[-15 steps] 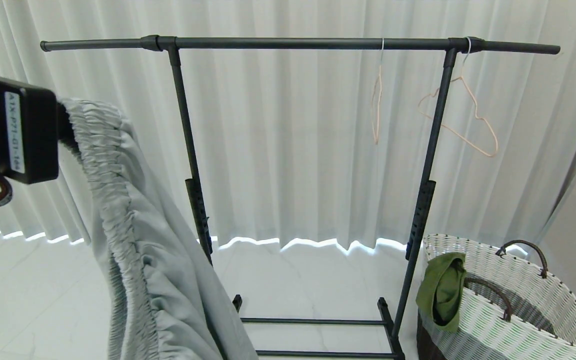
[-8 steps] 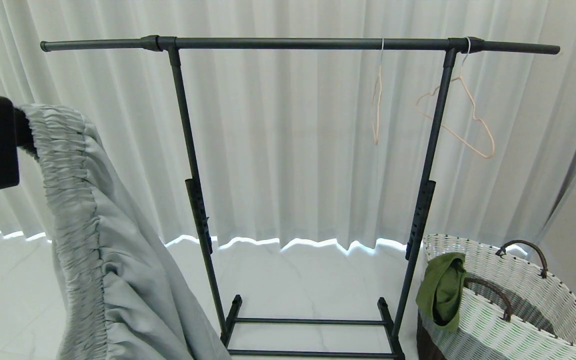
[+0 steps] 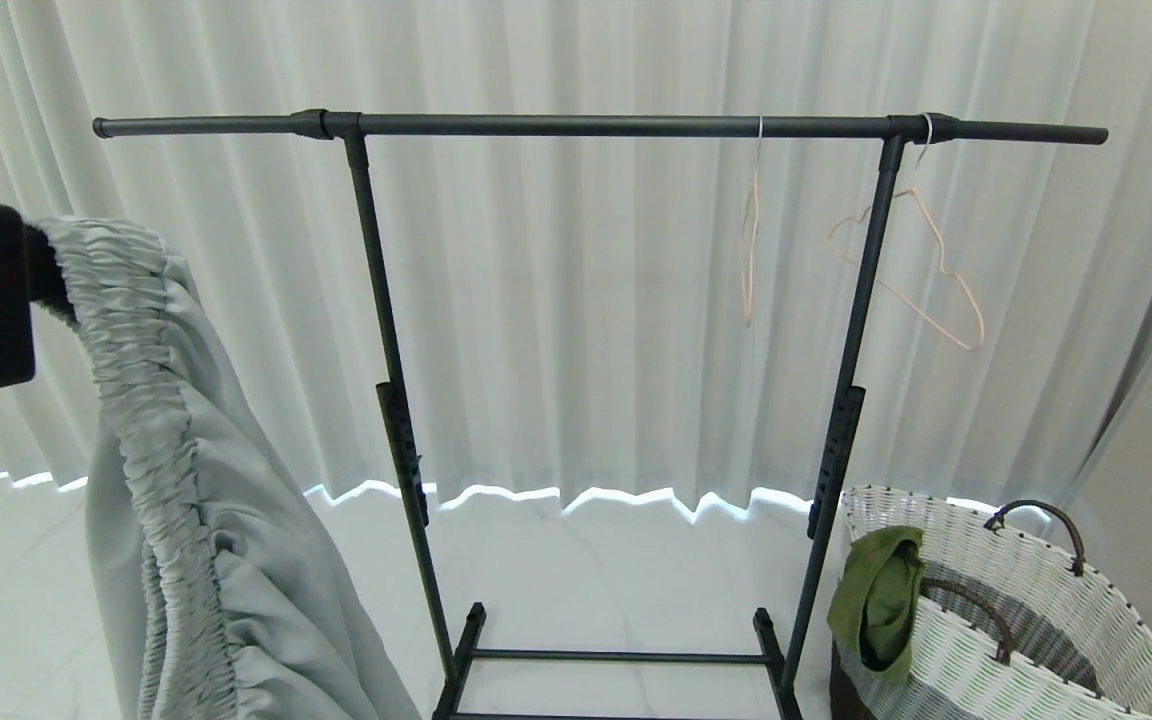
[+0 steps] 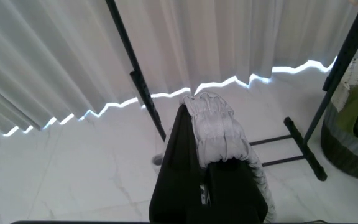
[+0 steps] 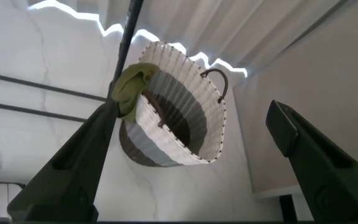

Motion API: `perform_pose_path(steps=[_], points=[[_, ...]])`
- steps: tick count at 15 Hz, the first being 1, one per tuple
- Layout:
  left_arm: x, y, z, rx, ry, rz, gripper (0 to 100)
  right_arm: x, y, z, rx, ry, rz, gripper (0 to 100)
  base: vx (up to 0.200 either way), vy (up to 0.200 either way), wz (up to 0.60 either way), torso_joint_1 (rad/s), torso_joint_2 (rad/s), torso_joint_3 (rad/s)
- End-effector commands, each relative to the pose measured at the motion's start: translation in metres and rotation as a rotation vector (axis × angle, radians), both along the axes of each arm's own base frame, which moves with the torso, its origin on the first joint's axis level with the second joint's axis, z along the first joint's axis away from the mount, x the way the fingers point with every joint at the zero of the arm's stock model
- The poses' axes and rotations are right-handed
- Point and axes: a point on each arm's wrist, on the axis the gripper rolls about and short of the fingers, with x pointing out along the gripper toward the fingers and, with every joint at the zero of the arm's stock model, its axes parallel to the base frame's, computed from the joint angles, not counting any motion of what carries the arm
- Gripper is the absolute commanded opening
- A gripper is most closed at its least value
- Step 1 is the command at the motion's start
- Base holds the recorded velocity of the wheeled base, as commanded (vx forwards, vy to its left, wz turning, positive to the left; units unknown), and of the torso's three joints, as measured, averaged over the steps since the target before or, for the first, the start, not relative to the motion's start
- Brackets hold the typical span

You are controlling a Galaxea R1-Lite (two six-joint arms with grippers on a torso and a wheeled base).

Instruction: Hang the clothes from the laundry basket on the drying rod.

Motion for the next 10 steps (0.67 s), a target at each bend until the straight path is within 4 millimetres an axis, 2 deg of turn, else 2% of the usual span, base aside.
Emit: perform_pose_path(steps=[1, 10], points=[[0.0005, -0.0003, -0.0003, 0.001, 0.001, 0.001, 0, 0.0005, 0.0001, -0.0002, -0.001, 0.002, 0.000, 100, 0.000, 0.000, 0.00, 0.168, -0.45, -0.286], [0.0030, -0.0011, 0.0055, 0.024, -0.056, -0.009, 0, 0.0004, 0.0001, -0.0003, -0.001, 0.003, 0.002, 100, 0.000, 0.000, 0.00, 0.199, -0.48, -0.283]])
